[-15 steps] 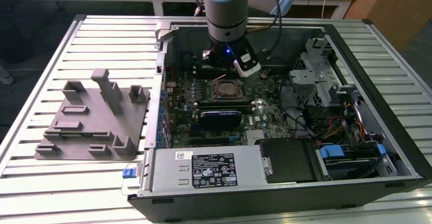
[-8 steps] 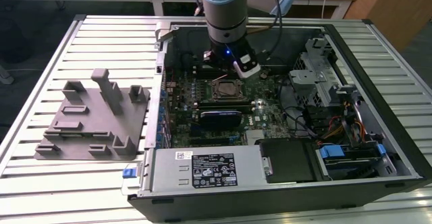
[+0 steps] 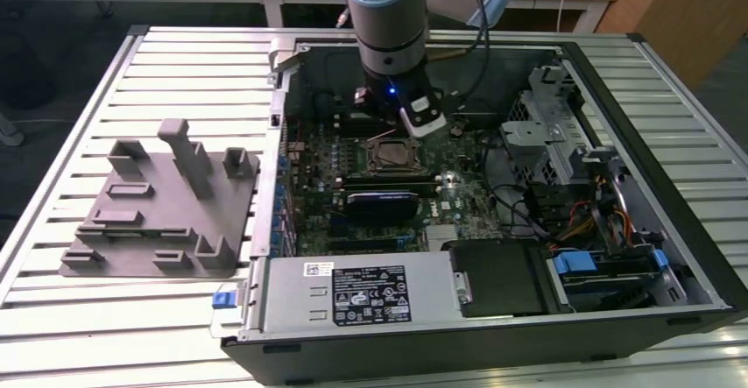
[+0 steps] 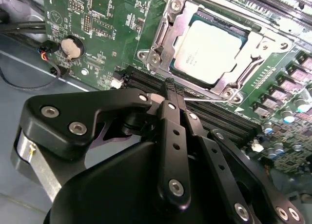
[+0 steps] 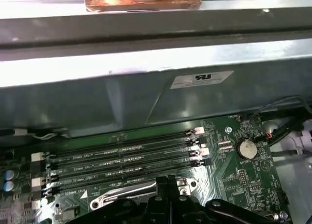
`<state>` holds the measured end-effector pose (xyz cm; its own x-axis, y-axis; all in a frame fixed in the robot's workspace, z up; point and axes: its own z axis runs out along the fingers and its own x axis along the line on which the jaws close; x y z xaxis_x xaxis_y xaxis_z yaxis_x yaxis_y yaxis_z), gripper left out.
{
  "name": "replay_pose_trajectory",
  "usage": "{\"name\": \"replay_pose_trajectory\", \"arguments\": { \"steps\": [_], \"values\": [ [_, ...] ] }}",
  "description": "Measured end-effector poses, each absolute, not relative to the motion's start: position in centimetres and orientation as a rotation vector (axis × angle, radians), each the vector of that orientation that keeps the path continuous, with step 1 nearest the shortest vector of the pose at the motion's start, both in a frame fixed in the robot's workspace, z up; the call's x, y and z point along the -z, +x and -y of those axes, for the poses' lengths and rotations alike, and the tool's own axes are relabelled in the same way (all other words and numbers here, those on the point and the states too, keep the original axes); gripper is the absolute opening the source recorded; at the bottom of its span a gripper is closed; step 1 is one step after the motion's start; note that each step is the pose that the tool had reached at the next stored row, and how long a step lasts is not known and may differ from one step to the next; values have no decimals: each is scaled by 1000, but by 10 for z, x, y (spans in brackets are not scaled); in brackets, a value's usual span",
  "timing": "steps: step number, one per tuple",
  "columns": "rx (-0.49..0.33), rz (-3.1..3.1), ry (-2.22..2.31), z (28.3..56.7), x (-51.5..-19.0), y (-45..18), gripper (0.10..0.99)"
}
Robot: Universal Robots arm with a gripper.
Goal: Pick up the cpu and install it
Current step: 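Install the first cpu locking lever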
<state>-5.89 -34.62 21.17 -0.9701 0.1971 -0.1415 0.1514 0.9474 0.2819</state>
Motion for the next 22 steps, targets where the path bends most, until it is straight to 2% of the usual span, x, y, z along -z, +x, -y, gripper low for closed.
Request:
{"name": "replay_pose_trajectory", "arguments": {
  "steps": [22],
  "values": [
    [-390, -2904, 413, 335, -206, -68, 106]
  ]
}}
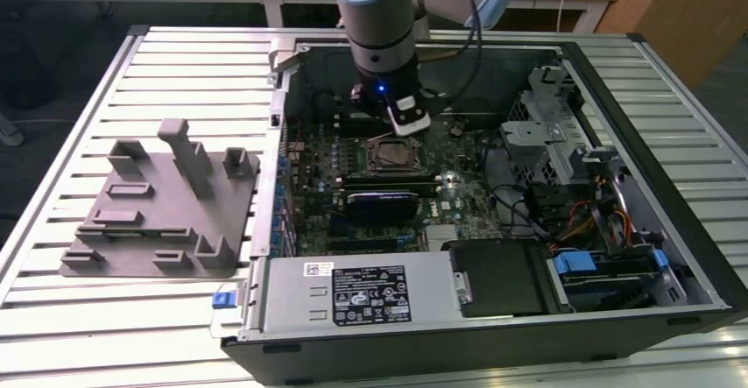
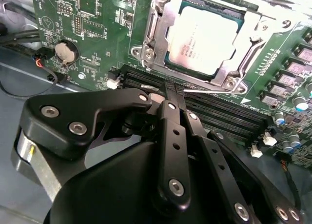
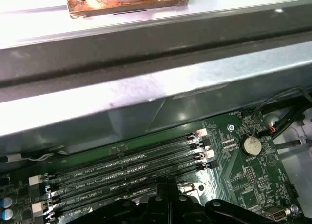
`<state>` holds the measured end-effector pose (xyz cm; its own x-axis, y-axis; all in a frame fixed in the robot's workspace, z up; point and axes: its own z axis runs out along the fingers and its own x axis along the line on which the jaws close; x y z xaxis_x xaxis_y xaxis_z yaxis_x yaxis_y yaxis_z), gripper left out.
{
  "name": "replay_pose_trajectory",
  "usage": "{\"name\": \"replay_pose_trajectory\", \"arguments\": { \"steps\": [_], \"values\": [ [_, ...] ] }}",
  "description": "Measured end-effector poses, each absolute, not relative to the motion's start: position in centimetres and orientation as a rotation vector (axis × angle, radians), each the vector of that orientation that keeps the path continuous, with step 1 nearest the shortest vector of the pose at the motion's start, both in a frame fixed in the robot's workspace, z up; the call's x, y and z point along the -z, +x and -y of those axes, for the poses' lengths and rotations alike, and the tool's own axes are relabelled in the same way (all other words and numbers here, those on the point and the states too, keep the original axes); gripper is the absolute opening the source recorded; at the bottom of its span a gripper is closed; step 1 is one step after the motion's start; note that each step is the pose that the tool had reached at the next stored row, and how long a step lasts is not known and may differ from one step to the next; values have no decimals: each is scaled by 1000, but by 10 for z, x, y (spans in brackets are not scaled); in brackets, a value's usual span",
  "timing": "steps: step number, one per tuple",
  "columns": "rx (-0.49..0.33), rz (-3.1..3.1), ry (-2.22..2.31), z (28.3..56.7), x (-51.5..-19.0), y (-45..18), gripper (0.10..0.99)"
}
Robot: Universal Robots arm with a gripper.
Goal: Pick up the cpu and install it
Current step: 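Install the first cpu locking lever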
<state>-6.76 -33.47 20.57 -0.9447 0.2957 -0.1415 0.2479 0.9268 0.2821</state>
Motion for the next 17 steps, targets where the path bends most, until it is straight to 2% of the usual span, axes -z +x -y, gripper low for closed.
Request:
{"name": "replay_pose_trajectory", "arguments": {
  "steps": [17],
  "values": [
    [-385, -2892, 464, 329, -200, -71, 106]
  ]
}}
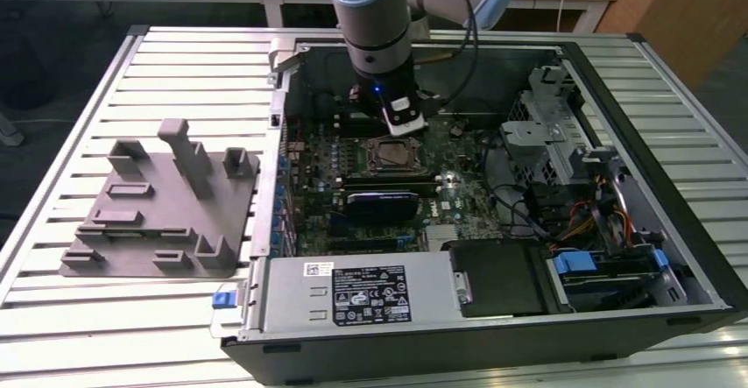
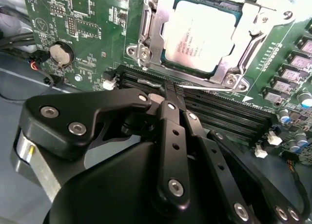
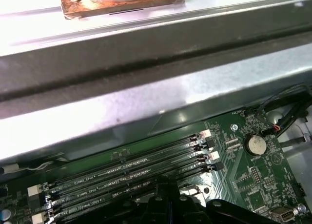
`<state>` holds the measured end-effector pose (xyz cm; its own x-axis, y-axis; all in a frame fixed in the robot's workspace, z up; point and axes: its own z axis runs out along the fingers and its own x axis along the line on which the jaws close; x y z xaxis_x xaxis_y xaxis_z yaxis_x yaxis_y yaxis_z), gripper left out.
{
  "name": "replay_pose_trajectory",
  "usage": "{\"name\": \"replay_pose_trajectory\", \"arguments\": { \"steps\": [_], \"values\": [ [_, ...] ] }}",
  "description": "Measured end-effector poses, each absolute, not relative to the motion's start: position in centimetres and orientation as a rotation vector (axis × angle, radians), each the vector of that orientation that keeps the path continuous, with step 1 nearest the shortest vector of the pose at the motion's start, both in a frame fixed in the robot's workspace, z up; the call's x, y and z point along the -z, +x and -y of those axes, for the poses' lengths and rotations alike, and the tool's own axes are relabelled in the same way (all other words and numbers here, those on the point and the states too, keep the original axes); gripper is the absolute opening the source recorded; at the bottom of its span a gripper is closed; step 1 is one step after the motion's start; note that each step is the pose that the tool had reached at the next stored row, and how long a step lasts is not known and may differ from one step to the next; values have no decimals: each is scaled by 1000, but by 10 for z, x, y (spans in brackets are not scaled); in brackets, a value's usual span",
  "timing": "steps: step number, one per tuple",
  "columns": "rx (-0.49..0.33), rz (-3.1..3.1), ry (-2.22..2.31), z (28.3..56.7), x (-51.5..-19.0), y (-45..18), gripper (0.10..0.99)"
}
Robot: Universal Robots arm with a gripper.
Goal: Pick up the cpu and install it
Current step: 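Install the first cpu locking lever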
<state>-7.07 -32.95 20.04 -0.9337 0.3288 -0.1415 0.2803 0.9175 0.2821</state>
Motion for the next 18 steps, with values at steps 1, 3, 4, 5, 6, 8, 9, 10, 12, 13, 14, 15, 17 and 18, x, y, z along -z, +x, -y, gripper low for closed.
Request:
{"name": "replay_pose_trajectory", "arguments": {
  "steps": [1, 3, 4, 5, 6, 8, 9, 10, 12, 13, 14, 15, 17, 18],
  "values": [
    [-385, -2892, 465, 329, -200, -71, 106],
    [-384, -2891, 470, 329, -200, -71, 106],
    [-384, -2890, 473, 329, -199, -71, 106],
    [-384, -2889, 477, 329, -199, -71, 106],
    [-383, -2888, 481, 329, -199, -71, 106],
    [-382, -2887, 487, 329, -199, -71, 106],
    [-382, -2887, 487, 329, -199, -71, 106],
    [-382, -2887, 488, 329, -199, -71, 106],
    [-382, -2887, 488, 329, -198, -71, 106],
    [-383, -2886, 488, 329, -198, -71, 106],
    [-383, -2886, 489, 329, -198, -71, 106],
    [-382, -2886, 489, 329, -197, -71, 106],
    [-381, -2886, 491, 329, -196, -71, 106],
    [-381, -2886, 492, 329, -196, -71, 106]
  ]
}}
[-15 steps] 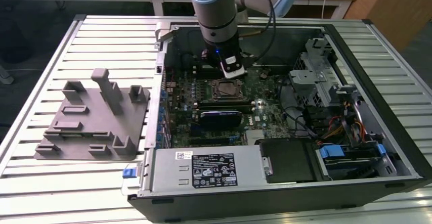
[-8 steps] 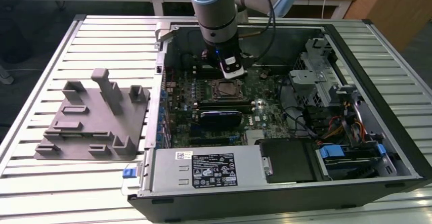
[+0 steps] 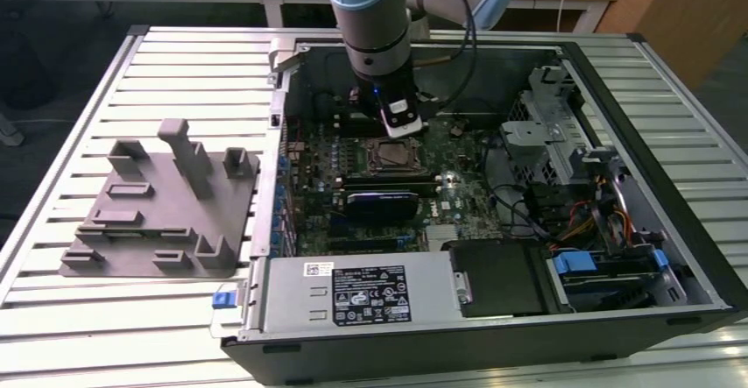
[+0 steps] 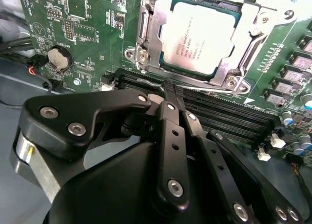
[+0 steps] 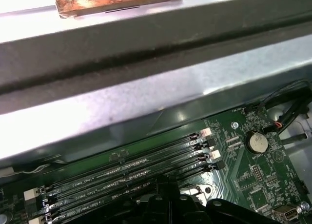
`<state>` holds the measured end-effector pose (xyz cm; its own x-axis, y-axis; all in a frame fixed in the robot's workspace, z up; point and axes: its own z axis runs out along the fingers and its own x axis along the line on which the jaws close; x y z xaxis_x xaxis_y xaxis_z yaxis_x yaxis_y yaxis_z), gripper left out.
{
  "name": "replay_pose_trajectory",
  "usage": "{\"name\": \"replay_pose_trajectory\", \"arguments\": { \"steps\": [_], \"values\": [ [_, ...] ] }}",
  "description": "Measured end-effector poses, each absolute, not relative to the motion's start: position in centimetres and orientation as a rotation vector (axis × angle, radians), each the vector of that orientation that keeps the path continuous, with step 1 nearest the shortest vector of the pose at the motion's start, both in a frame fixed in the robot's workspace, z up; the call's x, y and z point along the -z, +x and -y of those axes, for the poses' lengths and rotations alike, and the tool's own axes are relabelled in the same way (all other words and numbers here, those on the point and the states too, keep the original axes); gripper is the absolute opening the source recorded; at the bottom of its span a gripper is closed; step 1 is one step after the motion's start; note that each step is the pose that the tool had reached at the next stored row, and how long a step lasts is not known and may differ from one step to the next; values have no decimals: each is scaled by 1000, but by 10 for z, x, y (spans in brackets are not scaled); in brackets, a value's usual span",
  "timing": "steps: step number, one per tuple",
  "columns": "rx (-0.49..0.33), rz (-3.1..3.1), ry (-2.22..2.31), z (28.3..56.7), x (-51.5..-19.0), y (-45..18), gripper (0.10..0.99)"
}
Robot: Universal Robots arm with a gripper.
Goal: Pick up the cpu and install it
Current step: 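Install the first cpu locking lever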
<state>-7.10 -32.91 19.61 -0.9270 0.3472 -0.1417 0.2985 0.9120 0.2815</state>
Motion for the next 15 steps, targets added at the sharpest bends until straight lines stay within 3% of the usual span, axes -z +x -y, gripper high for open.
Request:
{"name": "replay_pose_trajectory", "arguments": {
  "steps": [15],
  "values": [
    [-362, -2884, 500, 330, -191, -71, 106]
  ]
}}
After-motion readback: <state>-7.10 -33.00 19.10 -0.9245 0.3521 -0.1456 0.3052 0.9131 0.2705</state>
